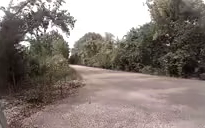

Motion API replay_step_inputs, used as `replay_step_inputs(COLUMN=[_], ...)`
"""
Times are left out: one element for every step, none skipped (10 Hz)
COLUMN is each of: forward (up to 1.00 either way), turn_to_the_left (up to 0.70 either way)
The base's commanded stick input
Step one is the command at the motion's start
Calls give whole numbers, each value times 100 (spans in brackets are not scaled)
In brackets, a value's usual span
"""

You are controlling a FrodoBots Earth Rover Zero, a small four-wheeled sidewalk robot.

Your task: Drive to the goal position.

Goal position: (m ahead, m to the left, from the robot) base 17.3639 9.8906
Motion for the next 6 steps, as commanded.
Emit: replay_step_inputs(forward=[6,6,7,6,7,7], turn_to_the_left=[0,0,0,0,0,0])
